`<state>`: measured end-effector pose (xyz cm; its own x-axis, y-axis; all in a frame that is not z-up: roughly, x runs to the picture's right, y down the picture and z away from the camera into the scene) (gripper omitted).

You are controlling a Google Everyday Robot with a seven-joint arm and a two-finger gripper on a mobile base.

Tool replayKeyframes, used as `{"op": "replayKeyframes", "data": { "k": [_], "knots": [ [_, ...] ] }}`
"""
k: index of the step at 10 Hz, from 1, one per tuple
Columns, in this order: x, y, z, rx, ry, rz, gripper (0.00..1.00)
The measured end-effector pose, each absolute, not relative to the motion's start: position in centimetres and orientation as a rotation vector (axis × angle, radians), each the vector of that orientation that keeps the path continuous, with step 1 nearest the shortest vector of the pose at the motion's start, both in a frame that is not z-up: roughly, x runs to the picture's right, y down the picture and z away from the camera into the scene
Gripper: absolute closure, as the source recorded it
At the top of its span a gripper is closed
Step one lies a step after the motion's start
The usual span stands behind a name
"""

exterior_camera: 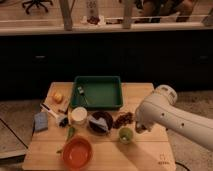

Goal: Stack cups into tray

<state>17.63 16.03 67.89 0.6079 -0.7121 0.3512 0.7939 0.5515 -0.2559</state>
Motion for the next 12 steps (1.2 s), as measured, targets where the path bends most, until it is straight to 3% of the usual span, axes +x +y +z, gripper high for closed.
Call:
{"op": "replayKeyframes", "data": {
  "k": [12],
  "knots": [
    [9.5,18.8,66.1,-0.444,-0.3,-1.136,1.0]
  ]
}}
